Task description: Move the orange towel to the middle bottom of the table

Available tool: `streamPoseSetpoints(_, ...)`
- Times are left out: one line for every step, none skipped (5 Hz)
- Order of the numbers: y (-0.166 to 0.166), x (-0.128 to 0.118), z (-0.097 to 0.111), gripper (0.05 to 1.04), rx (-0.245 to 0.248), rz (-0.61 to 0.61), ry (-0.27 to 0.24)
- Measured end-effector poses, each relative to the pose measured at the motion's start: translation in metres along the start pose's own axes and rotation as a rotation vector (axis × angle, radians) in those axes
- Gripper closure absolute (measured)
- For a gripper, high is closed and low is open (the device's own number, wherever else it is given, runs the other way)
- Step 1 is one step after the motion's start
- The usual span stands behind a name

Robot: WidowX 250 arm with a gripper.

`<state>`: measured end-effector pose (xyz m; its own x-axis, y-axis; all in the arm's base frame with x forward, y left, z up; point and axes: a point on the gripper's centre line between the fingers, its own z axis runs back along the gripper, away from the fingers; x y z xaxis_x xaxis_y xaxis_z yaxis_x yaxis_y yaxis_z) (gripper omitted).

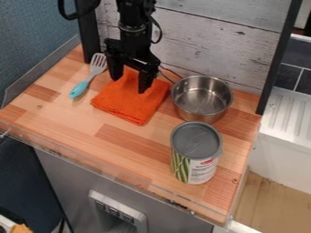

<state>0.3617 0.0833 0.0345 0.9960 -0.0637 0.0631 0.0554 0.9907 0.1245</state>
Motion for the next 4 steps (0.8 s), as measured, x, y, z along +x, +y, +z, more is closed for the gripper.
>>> streamPoseSetpoints(0.003,0.006,-0.005,0.083,0.018,0.027,-0.032)
streamPoseSetpoints(-0.002,-0.003,-0.018,0.083,0.010,0.047,-0.029)
streamPoseSetpoints(-0.003,-0.017,-0.026,0.083,-0.030,0.087,-0.021)
streamPoseSetpoints(-0.011,-0.036,-0.025,0.083,-0.061,0.065,0.007)
